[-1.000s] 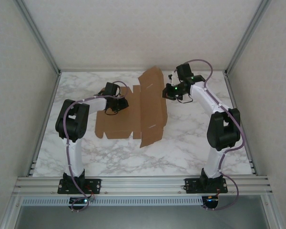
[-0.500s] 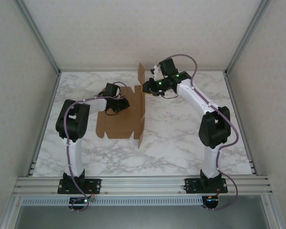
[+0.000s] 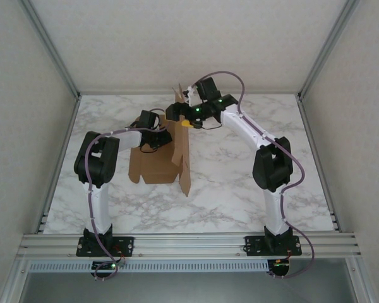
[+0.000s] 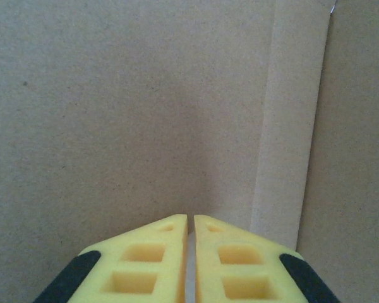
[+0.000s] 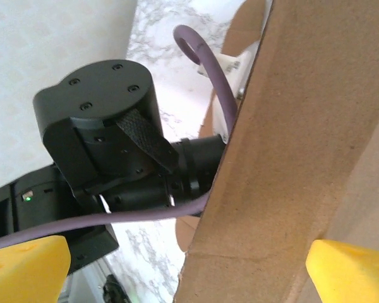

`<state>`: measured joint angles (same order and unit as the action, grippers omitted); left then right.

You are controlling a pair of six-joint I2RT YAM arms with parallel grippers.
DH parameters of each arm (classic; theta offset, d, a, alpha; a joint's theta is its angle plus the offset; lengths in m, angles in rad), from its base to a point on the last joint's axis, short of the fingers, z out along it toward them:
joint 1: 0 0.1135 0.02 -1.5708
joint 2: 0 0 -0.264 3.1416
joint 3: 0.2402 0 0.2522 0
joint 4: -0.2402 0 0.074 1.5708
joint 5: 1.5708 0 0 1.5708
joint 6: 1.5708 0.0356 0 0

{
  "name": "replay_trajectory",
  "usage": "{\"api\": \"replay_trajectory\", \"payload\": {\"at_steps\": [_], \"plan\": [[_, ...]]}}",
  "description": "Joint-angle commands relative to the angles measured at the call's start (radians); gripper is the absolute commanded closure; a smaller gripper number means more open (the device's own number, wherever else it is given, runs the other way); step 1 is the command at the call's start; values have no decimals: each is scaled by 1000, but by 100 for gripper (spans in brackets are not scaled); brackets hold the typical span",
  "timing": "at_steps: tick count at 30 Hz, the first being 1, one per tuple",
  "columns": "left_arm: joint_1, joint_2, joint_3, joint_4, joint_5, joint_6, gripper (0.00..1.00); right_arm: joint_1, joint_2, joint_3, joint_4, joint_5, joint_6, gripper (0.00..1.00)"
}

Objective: Fold the paper box

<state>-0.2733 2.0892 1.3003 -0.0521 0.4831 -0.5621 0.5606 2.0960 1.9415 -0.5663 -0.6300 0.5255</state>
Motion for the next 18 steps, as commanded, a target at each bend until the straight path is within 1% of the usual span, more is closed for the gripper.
{"api": "replay_trajectory", "payload": {"at_steps": [1,10,14,18], "plan": [[-3,24,-22,-26,18,-14,89,-1,54,-47,117,-51,59,1],[32,14,-64,25,54,-66,90,-2,118,-160,457,-140,232,1],[41,19,-80,52,79,-92,91,-3,153,-198,554,-147,279,1],[46,23,-82,50,80,-93,91,-2,171,-237,624,-152,304,1]]}}
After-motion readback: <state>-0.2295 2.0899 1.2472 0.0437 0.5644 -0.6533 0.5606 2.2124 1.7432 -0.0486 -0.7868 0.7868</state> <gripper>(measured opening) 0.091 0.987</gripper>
